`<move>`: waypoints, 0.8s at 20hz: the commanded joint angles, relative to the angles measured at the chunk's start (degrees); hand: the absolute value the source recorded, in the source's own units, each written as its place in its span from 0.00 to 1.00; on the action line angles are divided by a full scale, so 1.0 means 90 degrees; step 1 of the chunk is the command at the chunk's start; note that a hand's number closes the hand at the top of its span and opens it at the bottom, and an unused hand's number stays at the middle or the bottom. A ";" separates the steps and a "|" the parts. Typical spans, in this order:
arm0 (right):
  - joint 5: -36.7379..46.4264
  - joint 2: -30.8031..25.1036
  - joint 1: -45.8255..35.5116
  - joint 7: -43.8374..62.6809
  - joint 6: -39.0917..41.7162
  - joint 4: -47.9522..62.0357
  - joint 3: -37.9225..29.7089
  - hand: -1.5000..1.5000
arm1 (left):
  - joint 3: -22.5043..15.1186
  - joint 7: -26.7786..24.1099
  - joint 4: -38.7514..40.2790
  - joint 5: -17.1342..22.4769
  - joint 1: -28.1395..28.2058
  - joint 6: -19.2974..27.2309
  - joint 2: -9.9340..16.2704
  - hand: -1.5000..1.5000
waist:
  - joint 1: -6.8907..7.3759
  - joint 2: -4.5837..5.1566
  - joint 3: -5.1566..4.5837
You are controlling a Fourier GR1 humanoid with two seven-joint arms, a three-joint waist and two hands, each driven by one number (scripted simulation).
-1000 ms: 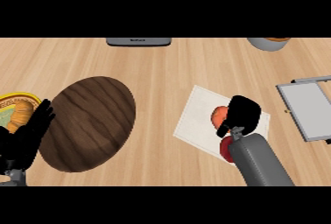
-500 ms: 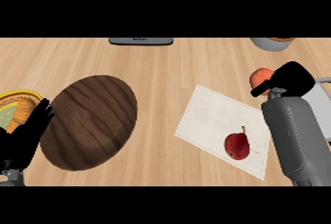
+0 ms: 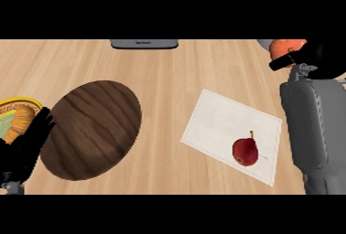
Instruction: Pick the squash from the placemat and place it in the tiered shelf
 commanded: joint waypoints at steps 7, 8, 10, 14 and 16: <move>0.1258 0.0349 -0.0853 0.1459 0.0846 -0.1770 0.0069 1.00 | 0.0091 0.0132 0.0133 -0.0048 -0.0287 0.0005 0.0019 0.50 | -0.0021 0.0006 -0.0002; 0.1286 0.0140 -0.0927 0.1299 0.1023 -0.1824 -0.0082 1.00 | 0.0022 0.0084 0.0096 -0.0115 -0.0196 0.0021 -0.0042 0.50 | -0.0017 0.0008 -0.0001; 0.1394 0.0175 -0.1012 0.1213 0.1186 -0.2082 -0.0175 1.00 | 0.0257 0.0127 0.0314 0.0081 -0.0431 -0.0205 0.0190 0.50 | -0.0038 0.0017 -0.0002; 0.2108 0.0231 -0.1402 0.1287 0.1550 -0.2135 -0.0074 1.00 | 0.0104 -0.0040 0.0023 -0.0049 0.0020 -0.0124 -0.0049 0.50 | 0.0027 0.0011 -0.0004; 0.2324 -0.0195 -0.1519 0.1007 0.1897 -0.1709 -0.0422 1.00 | 0.0033 0.0057 0.0016 -0.0093 -0.0116 -0.0057 -0.0109 0.50 | -0.0008 0.0015 -0.0006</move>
